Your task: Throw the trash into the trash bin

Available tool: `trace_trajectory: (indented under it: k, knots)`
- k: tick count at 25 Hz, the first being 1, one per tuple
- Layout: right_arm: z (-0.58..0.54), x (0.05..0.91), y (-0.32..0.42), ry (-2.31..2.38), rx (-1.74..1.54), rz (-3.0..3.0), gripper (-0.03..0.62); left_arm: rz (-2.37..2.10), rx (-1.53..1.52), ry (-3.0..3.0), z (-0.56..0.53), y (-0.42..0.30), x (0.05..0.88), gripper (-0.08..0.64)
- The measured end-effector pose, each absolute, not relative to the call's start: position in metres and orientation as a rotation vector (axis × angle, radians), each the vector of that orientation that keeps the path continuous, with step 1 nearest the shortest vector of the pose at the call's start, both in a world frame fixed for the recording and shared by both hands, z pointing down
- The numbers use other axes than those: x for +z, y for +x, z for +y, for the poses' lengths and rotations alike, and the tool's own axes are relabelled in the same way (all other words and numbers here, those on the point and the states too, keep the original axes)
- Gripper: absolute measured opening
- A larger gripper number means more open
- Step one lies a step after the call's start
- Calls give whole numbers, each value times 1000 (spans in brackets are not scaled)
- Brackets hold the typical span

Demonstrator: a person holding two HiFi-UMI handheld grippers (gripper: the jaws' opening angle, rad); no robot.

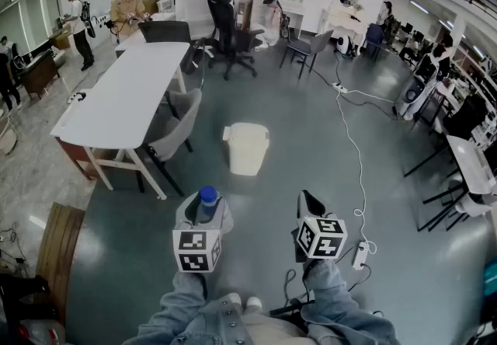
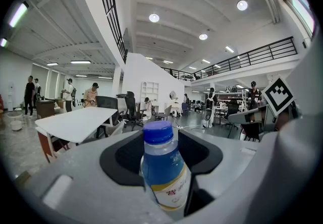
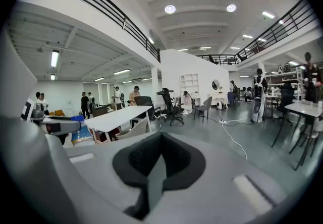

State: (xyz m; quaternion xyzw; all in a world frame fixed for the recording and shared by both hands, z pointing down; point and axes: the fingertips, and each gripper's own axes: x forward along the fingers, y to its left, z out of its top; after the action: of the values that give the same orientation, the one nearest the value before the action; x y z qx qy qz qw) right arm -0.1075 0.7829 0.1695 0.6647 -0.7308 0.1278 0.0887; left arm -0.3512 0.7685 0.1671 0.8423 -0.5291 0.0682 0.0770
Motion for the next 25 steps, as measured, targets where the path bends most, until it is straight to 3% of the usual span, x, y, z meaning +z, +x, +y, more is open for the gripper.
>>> trace_trajectory:
  k: [16,25]
  knots:
    - [778,188,-107,1992,497,-2166,3,-1549,225,2529,759,-353,181,222]
    - [712,200,-86,1986,534,-2190,3,-1573,240,2528,697,-335,187,222]
